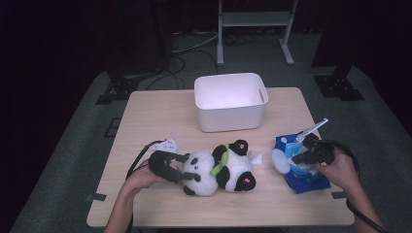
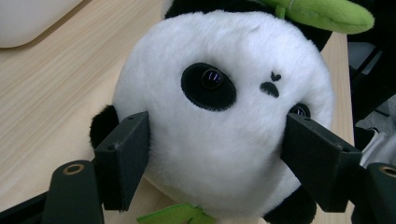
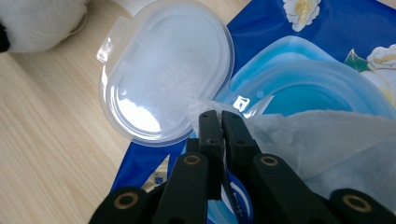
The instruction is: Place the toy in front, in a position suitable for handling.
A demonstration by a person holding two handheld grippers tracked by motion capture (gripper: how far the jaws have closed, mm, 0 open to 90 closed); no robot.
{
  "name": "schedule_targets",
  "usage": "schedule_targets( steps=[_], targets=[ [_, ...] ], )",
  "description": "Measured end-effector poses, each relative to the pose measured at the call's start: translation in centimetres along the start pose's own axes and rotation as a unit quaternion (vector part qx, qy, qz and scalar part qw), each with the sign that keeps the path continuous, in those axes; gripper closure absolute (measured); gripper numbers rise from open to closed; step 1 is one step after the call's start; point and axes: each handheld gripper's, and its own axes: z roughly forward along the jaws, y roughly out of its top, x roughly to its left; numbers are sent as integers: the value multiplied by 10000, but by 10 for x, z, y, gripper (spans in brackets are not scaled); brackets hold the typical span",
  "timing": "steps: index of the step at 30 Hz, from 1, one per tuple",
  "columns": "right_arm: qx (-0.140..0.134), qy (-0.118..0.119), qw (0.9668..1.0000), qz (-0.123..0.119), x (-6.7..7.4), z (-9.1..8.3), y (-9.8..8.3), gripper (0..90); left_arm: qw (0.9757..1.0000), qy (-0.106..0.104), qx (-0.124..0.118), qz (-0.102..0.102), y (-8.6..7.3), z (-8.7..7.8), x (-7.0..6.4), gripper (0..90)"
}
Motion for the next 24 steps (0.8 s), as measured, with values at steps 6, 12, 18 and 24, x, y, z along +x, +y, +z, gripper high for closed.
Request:
schedule_targets(
  steps=[6, 12, 18, 24],
  targets=[
    [-104, 119, 9998, 83, 0, -4, -1, 875, 10000, 1, -5, -2, 0, 0, 0, 242],
    [-236, 226, 9994, 148, -3, -10, -2, 877, 10000, 0, -7, -25, 0, 0, 0, 242],
    [-429, 321, 9984, 181, -4, -17, -3, 876, 10000, -18, -8, -20, -1, 0, 1, 243],
    [-677, 434, 9962, 322, -8, -24, -6, 875, 10000, -21, -2, -21, -1, 0, 1, 242]
  ],
)
